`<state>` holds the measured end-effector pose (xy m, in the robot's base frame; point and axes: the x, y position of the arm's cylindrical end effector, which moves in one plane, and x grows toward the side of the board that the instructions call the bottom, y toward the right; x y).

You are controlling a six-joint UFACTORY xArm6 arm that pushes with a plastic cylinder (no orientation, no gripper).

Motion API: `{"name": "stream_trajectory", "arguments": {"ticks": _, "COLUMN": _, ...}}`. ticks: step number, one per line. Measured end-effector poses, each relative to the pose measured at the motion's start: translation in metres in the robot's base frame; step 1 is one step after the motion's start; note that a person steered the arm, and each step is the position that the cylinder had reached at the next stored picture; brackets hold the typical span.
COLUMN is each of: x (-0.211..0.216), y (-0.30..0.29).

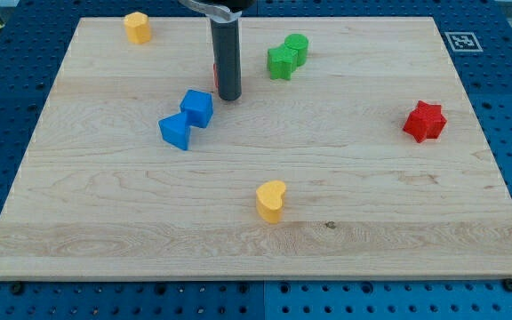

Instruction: Move the red circle to the top center

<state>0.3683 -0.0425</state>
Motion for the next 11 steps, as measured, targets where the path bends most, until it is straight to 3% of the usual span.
{"name": "stream_trajectory", "arguments": {"ticks": 2, "x": -0.011, "y": -0.011}}
{"name": "stream_trajectory", "arguments": {"ticks": 8, "x": -0.110, "y": -0.028}}
{"name": "stream_trajectory", "arguments": {"ticks": 11, "x": -0.123, "y": -0.001}}
